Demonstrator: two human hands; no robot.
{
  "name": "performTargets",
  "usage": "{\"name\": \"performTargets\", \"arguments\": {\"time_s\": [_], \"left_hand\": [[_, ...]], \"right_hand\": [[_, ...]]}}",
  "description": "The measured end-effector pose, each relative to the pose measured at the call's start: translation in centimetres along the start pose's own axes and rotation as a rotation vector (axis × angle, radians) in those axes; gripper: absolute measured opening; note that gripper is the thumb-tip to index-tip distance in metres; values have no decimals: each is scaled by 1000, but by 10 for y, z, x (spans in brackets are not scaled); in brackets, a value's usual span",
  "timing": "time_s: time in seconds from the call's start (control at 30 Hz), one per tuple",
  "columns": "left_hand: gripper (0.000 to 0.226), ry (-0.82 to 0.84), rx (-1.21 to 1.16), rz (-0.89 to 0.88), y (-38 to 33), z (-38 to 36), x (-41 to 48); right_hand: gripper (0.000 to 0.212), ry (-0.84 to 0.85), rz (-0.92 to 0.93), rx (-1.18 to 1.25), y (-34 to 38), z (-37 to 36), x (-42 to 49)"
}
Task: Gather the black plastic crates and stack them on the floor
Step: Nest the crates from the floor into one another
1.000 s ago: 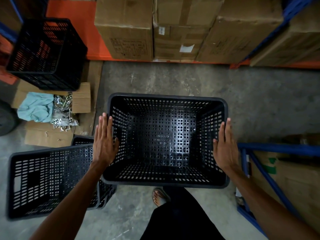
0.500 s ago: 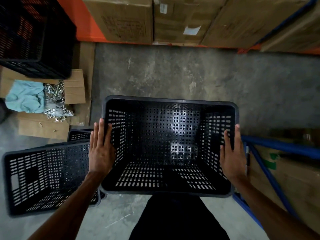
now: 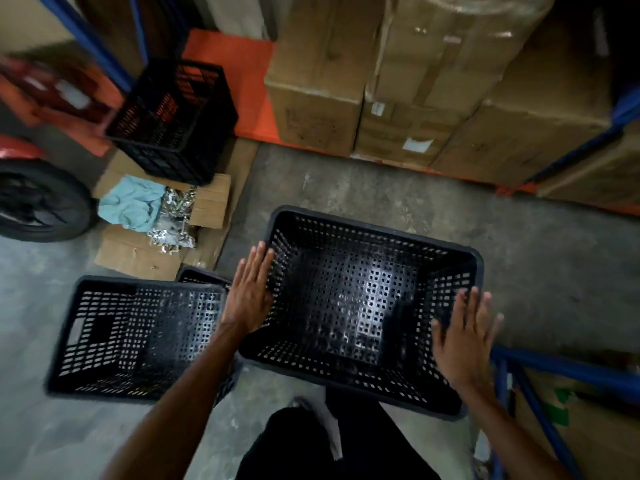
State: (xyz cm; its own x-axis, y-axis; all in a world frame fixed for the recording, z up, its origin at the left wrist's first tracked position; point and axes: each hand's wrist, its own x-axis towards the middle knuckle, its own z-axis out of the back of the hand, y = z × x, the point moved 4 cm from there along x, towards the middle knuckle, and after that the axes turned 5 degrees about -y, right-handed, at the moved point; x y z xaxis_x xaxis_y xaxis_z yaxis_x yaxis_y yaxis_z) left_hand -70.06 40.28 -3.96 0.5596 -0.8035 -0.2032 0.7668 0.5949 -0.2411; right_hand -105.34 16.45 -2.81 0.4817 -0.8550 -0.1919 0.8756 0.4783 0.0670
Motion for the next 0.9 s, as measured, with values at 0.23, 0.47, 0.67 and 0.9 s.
{"name": "performTargets", "arguments": {"time_s": [0.23, 0.47, 0.67, 0.9], "left_hand": [[71, -228, -153, 347, 67, 46, -90], [72, -229, -95, 647, 199, 82, -193], [64, -148, -174, 731, 301, 87, -250], [71, -61, -122, 768, 475, 37, -256]], "right_hand": [[70, -61, 520, 462, 189, 25, -44], [66, 38, 1014, 646, 386, 28, -117], [70, 293, 928, 464, 455, -50, -165], [77, 473, 300, 512, 499, -159, -182]]}}
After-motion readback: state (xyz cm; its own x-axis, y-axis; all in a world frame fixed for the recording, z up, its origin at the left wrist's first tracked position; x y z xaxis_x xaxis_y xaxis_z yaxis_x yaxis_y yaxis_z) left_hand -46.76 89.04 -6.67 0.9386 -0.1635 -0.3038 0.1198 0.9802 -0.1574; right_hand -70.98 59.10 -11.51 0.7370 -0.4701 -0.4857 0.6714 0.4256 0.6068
